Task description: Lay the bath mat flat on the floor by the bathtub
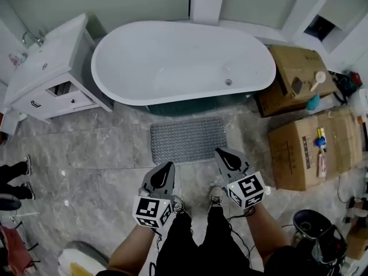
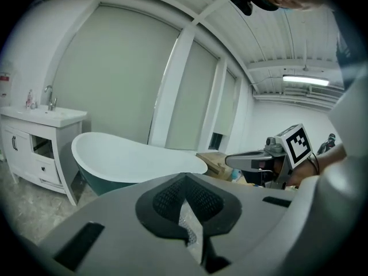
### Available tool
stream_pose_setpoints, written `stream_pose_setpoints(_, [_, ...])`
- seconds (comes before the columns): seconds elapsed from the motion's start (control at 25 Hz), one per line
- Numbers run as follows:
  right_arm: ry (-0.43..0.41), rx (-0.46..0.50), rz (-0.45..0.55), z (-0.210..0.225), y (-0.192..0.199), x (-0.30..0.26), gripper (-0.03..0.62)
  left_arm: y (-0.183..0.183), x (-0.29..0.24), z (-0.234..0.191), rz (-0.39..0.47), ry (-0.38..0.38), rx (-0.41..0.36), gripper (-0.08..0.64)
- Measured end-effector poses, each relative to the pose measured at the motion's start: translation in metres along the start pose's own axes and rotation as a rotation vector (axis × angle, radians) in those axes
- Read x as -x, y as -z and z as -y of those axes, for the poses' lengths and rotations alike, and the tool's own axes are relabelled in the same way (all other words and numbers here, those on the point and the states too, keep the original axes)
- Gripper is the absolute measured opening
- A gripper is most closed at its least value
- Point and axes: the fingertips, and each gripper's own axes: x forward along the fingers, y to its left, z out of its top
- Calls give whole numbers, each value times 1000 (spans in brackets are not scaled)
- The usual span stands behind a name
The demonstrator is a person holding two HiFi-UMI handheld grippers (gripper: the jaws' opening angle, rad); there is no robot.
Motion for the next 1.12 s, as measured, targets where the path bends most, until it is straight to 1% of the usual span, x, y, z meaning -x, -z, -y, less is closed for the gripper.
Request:
stream_pose_setpoints(0.24, [61, -25, 62, -22, -67, 52, 17, -58, 51, 19, 41, 29, -43, 17])
stream_pose_setpoints(0.44, [110, -20, 96, -29, -94, 88, 17, -85, 76, 32, 72, 61, -54, 17])
stream_pose_setpoints(0.6, [125, -28, 110, -39, -102, 100, 17, -89, 84, 33, 63, 89, -63, 17])
stream_pose_setpoints(0.72, [120, -44, 110, -44, -101, 109, 17, -92, 91, 41, 60, 94, -73, 17])
stream_pose_setpoints(0.84, [107, -61, 111, -47, -104, 118, 17, -98, 98, 49, 58, 85, -85, 17])
stream_pose_setpoints(1.0, [72, -49, 118, -54, -101, 136, 17, -94, 111, 66, 55, 63, -86, 17])
stream_pose_setpoints(1.12, [48, -38, 126, -55, -97, 156, 17, -89, 114, 88, 55, 48, -65, 17])
